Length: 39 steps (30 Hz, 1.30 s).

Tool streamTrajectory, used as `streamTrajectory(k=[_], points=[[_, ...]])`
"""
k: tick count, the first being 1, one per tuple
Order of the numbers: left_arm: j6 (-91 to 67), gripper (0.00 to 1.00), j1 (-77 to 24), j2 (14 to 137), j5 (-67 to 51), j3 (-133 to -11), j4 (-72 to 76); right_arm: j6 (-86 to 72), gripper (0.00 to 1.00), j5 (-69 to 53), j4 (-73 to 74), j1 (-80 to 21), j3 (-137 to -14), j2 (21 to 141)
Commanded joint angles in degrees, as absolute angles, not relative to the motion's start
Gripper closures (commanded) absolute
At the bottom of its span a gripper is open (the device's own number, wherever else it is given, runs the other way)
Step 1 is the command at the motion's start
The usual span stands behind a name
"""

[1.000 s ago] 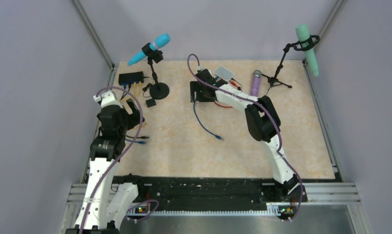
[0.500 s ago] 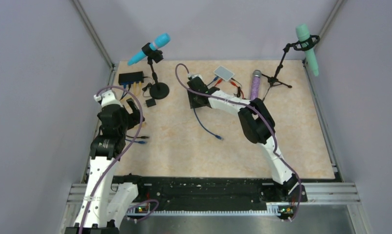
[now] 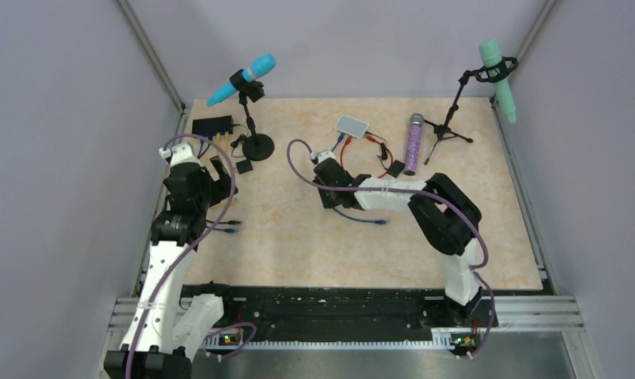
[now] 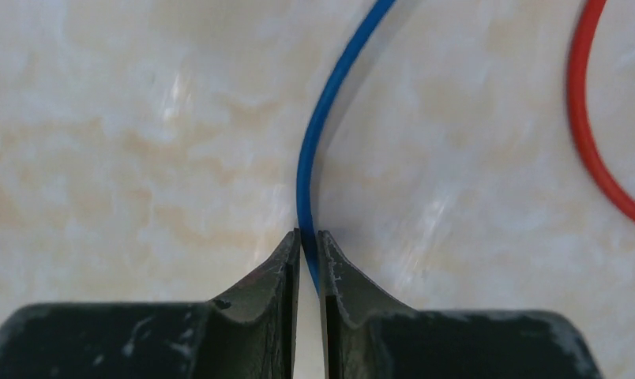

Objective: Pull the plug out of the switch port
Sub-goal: Move the connector to the center of the board.

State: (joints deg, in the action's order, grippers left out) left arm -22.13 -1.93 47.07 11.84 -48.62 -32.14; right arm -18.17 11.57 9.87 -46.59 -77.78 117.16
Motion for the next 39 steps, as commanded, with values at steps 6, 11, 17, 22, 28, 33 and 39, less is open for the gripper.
streamTrajectory(k=[6, 11, 17, 22, 28, 33, 39], points=[[-21.4, 0.01, -1.8, 50.7, 7.2, -49.6, -25.3, -21.9, 0.94, 3.9, 9.9, -57.5, -56.1, 104.4], [-20.4, 0.01, -1.8, 52.3, 0.8, -49.6, -23.2, -19.8, 0.71, 8.0, 12.6, -58.6, -53.3, 95.7], [-21.5, 0.01, -1.9, 53.7, -9.0, -48.0, -18.5, -17.0, 0.29, 13.7, 11.0, -56.1, -53.6, 81.7], [-24.5, 0.01, -4.6, 56.5, -14.6, -46.5, -11.8, -21.7, 0.25, 9.6, 8.4, -45.4, -55.9, 78.6], [-22.9, 0.01, -16.6, 65.5, -6.9, -49.4, -6.7, -30.8, 0.25, -4.7, 11.6, -31.2, -65.4, 89.3], [-23.0, 0.01, -18.3, 80.3, -8.1, -55.0, 1.7, -29.9, 0.24, -14.9, 9.7, -27.0, -72.6, 97.5], [-22.2, 0.11, -18.3, 98.1, -9.4, -69.6, 1.4, -34.0, 0.28, -13.5, 8.9, -22.5, -80.9, 106.0]])
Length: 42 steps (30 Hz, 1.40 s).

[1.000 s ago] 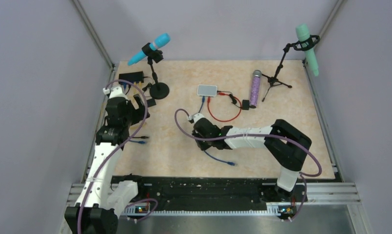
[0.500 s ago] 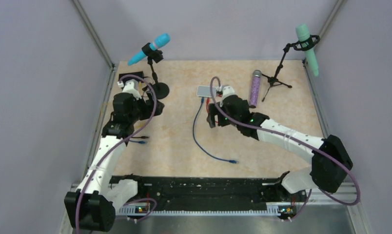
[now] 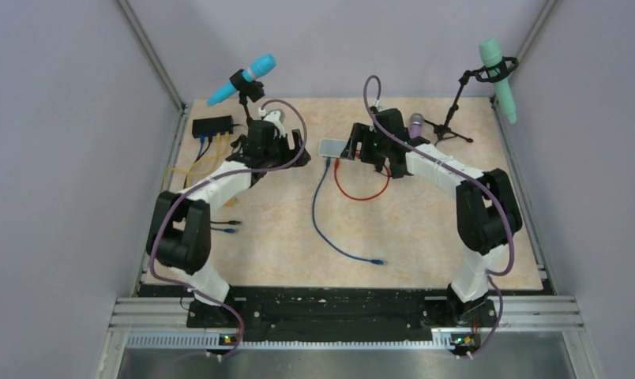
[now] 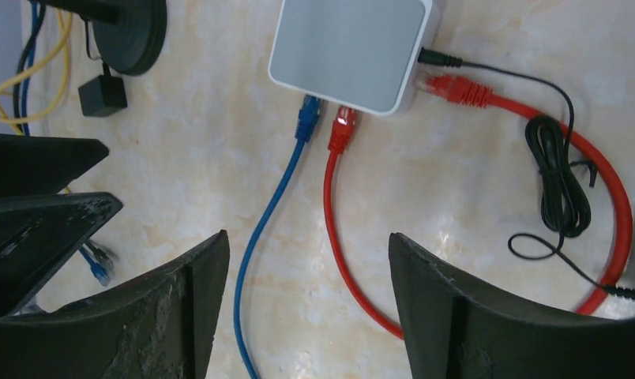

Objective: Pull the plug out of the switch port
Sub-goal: Move the connector to the center of the board.

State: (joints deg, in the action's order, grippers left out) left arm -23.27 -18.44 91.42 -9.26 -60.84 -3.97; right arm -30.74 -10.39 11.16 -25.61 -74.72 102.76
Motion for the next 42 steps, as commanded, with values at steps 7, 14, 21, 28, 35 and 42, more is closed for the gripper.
streamTrajectory(k=[7, 14, 21, 28, 35, 42], points=[[-24.2, 0.14, -18.8, 110.9, -14.4, -76.9, 6.3, -29.8, 0.33, -12.7, 13.7, -19.7, -94.7, 119.3], [-25.2, 0.21, -19.1, 121.7, -16.5, -87.4, 7.2, -26.4, 0.37, -12.7, 17.7, -18.7, -103.2, 127.5], [-25.8, 0.22, -19.3, 125.9, -17.6, -90.0, 8.1, -22.2, 0.38, -17.4, 18.2, -18.6, -106.1, 131.0], [-26.1, 0.28, -20.3, 127.3, -19.1, -88.8, 8.6, -22.1, 0.38, -25.1, 17.3, -18.7, -104.9, 133.1], [-27.5, 0.41, -22.5, 125.5, -19.3, -84.2, 9.6, -23.6, 0.42, -30.3, 12.0, -18.8, -96.1, 129.3], [-33.0, 0.46, -25.3, 117.7, -18.1, -69.5, 17.1, -26.5, 0.42, -33.2, 4.4, -19.8, -79.0, 118.7]])
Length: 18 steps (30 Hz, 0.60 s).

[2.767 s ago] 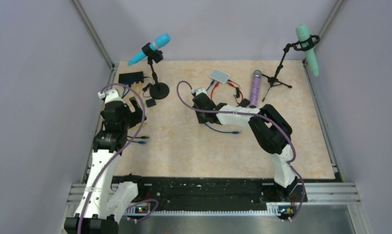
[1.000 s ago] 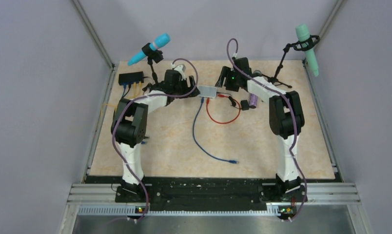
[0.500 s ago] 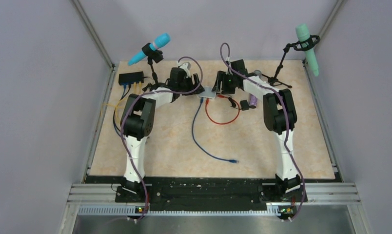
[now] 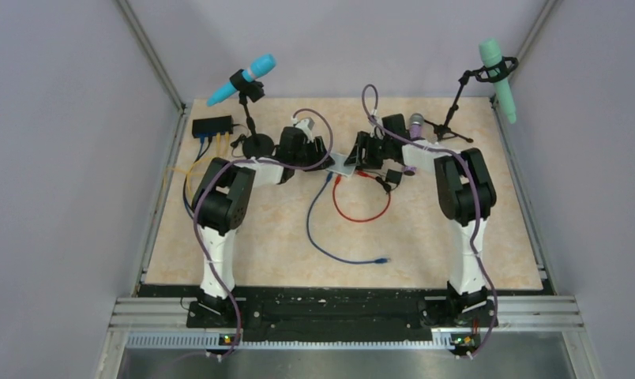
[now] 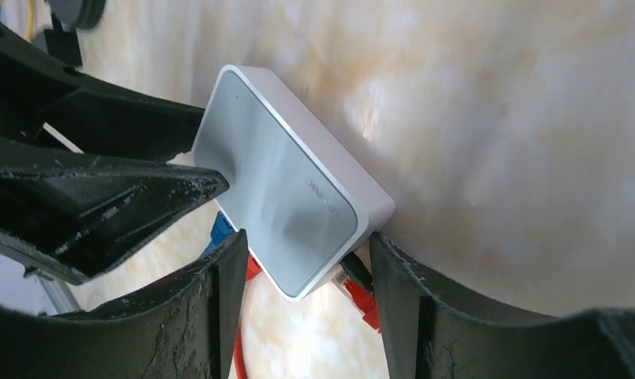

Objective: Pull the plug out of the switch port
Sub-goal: Move the connector to the center of the board.

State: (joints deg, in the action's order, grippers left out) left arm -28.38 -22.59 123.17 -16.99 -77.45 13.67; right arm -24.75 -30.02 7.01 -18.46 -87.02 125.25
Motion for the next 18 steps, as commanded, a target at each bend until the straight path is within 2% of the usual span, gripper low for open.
streamTrajectory(k=[1, 9, 13, 18], points=[[-34.2, 0.46, -25.9, 116.4, -17.8, -67.4, 18.2, -26.8, 0.42, -33.0, 3.4, -20.1, -76.3, 116.6], [-41.9, 0.46, -35.2, 107.8, -10.3, -57.1, 18.6, -31.4, 0.42, -23.7, -2.7, -20.9, -53.3, 96.4], [-47.0, 0.47, -39.2, 105.1, -8.0, -52.6, 21.4, -30.7, 0.41, -17.1, 1.8, -20.8, -49.3, 89.0], [-49.1, 0.47, -44.8, 102.6, -4.8, -49.8, 19.9, -29.8, 0.41, -15.2, 4.9, -20.9, -46.0, 82.9]])
